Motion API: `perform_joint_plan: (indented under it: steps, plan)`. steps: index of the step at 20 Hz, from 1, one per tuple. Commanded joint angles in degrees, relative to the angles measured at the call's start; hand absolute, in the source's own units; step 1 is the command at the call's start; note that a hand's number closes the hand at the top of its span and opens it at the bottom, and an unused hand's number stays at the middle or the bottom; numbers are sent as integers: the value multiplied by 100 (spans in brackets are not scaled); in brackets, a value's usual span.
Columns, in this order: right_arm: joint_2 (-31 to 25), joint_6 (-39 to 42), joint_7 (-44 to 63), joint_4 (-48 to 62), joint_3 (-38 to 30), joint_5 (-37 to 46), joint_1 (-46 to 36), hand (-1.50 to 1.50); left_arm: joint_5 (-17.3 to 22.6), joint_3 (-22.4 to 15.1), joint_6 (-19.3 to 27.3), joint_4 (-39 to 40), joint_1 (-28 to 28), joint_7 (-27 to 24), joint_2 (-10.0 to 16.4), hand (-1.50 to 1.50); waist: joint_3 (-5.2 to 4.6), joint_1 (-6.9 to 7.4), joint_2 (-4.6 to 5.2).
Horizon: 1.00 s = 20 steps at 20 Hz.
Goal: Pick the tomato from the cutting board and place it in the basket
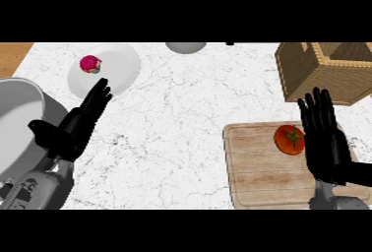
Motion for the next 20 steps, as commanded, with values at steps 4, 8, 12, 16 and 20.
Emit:
perform_joint_plan:
  steps: [4,8,12,16,20]
  plan:
    - [-825,1897,715,-4,1186,52,-879,150,-674,154,151,-88,-389,-199,528,0,-62,255,33]
    - [89,2482,1225,14,2036,-879,-932,150,-844,80,42,-154,-412,-293,712,0,-50,481,69]
    - [52,1709,1883,-1244,2602,-80,-775,-150,-1025,352,215,228,-305,-488,687,0,-68,-111,-7]
    - [-607,1131,2376,-1834,2311,1206,-1508,-150,-967,414,111,113,-20,-605,822,0,-80,-136,-40]
    - [-1732,1345,3190,-1780,1931,2229,-2359,-150,-949,430,113,-82,-37,-385,899,0,-94,-122,-83]
